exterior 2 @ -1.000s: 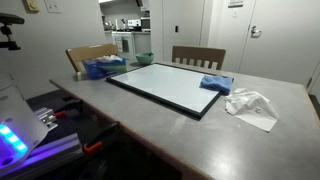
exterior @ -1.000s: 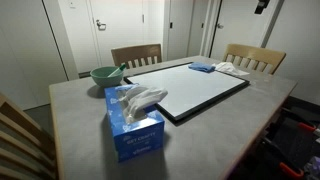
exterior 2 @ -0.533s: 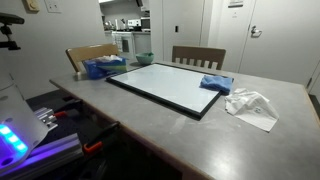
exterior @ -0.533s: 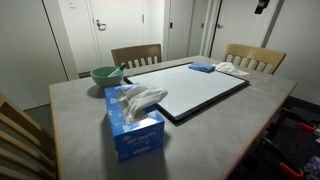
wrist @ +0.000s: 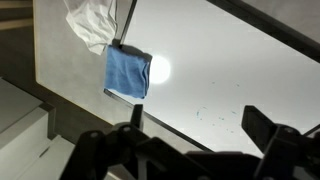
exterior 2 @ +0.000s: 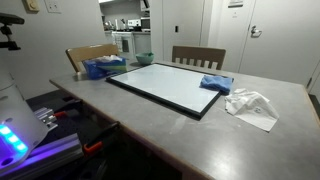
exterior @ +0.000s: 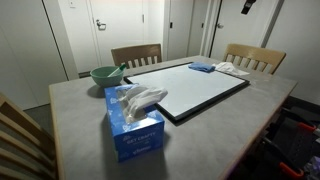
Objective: Use the marker to write number ten on the white board
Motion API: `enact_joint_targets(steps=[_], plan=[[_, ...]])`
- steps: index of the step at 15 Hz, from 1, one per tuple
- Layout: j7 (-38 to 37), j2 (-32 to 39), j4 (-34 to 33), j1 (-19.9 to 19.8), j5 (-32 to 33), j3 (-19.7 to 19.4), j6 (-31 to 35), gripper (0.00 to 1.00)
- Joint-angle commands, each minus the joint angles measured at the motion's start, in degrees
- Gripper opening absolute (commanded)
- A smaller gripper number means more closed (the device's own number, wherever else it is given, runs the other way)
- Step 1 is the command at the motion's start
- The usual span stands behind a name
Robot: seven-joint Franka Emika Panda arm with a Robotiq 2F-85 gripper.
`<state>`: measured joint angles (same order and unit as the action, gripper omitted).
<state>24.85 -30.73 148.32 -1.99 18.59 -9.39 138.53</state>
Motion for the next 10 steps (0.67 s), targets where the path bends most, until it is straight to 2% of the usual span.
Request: enact_joint_targets(steps=[1,4,7,9,10], plan=[[11.09,9.04,-4.36,5.16,-3.54,-3.52,6.52,1.0],[23.15,14.29,-7.02,10.33,-11.42,-6.59,10.89,1.0],[36.51,17.96,-9.52,19.89,-21.85,-13.31,14.63,1.0],[45.43,18.79,-11.13,27.65,-30.24,-18.69,14.26,1.0],[39.96,17.1,-8.66,17.0,-27.26,-9.42,13.73,1.0]])
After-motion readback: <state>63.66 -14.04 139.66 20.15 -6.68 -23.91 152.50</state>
